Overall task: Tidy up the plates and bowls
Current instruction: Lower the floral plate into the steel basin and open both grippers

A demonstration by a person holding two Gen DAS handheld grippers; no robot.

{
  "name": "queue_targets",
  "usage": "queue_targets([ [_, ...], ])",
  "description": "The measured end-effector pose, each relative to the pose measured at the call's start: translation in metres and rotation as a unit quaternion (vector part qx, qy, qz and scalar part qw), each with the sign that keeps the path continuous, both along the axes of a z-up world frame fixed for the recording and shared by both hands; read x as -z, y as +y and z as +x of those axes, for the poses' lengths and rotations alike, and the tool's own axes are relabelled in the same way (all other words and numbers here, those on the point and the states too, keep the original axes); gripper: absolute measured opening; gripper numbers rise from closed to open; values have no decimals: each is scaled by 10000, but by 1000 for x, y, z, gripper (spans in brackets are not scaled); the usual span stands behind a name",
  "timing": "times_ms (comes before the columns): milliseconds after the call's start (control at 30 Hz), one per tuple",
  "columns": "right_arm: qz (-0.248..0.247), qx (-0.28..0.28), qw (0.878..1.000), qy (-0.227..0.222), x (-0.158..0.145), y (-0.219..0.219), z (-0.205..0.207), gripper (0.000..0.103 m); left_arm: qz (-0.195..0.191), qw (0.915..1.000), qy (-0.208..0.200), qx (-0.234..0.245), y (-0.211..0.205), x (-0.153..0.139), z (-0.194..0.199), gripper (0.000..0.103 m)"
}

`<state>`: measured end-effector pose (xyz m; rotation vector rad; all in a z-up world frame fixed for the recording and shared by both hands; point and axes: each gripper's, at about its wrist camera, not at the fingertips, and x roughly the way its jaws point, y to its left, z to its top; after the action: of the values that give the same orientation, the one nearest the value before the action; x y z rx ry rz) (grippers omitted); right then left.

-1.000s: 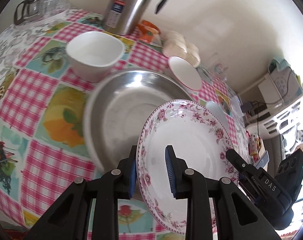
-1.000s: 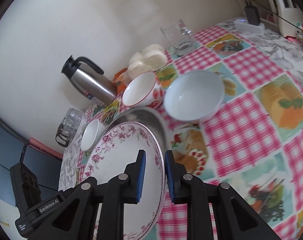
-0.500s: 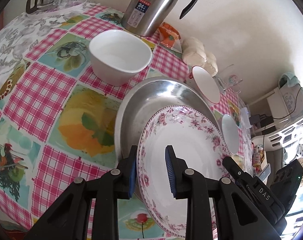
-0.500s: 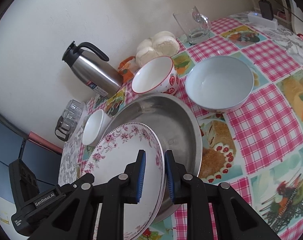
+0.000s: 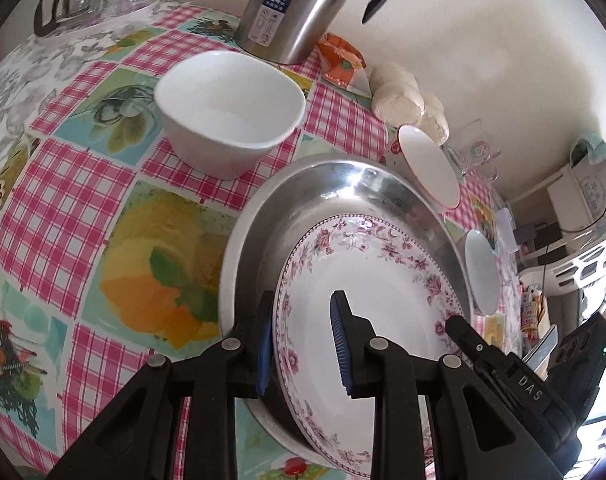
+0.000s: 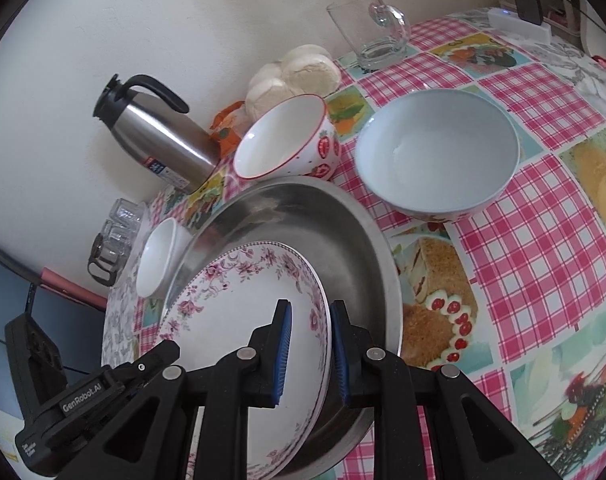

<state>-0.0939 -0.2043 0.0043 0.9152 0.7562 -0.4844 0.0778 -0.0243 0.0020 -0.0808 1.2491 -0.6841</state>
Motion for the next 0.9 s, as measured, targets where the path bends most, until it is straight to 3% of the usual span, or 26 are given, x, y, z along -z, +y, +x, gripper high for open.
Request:
queue_targets([
  [733,-177,144,9996,137,1,-7,5,24,67,10000,-20,-16,-6,9,4,31],
  [900,-347,135,9992,161,-4,-5,3,29,43,9998,-173,18,-9,4,1,39],
])
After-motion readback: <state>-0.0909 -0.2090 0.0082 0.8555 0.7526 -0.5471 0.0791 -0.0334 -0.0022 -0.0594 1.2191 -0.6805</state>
